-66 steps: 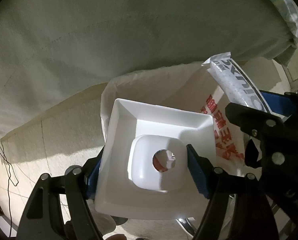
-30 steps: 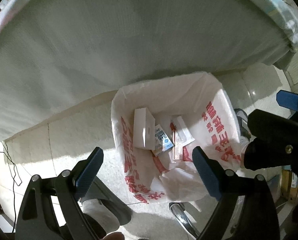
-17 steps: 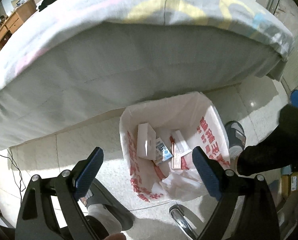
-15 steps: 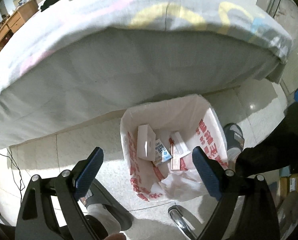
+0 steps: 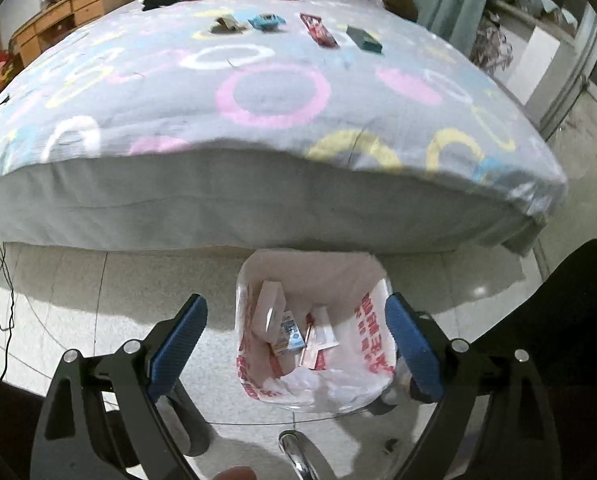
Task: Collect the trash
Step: 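Raise both tools back over the bed toward the remaining items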
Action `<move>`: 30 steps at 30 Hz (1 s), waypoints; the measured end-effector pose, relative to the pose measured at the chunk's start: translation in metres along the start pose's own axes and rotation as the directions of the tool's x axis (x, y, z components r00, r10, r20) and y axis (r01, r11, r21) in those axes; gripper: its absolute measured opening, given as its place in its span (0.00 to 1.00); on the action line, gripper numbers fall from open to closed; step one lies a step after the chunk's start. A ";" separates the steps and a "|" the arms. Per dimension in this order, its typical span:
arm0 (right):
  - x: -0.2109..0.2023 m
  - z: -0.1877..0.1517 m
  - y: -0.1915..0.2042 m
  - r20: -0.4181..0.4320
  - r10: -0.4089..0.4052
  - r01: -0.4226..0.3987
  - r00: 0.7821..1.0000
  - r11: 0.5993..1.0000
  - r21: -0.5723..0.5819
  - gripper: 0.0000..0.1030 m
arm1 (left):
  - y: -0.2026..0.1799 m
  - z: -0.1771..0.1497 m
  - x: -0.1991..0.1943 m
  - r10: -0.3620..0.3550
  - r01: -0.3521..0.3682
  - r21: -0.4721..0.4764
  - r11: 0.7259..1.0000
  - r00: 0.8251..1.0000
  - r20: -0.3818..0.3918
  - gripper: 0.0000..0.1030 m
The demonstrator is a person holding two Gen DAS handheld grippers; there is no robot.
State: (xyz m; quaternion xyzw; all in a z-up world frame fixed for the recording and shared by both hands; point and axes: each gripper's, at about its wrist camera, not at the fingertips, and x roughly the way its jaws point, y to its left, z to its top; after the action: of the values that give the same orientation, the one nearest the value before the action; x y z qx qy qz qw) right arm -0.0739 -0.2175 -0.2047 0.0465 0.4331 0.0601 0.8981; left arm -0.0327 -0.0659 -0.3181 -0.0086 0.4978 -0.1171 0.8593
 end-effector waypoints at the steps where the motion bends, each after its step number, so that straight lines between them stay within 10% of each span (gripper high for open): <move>1: -0.008 0.003 0.004 0.016 0.003 -0.002 1.000 1.000 -0.015 0.79 | 0.001 0.001 -0.005 0.001 -0.001 -0.010 1.000 1.000 0.007 0.86; 12: -0.078 0.039 0.022 0.151 0.050 -0.040 0.987 0.997 -0.066 0.79 | 0.008 0.038 -0.061 -0.051 0.058 -0.048 0.997 0.988 0.144 0.86; 30: -0.156 0.100 0.029 0.360 0.095 -0.070 0.928 0.994 -0.082 0.80 | 0.013 0.172 -0.096 -0.013 -0.051 0.171 0.984 0.935 0.356 0.87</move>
State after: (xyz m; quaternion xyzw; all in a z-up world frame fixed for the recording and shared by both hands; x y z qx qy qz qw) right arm -0.0938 -0.2153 -0.0189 0.0446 0.2550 0.1030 0.9604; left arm 0.0712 -0.0509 -0.1512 0.0515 0.3220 -0.1491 0.9335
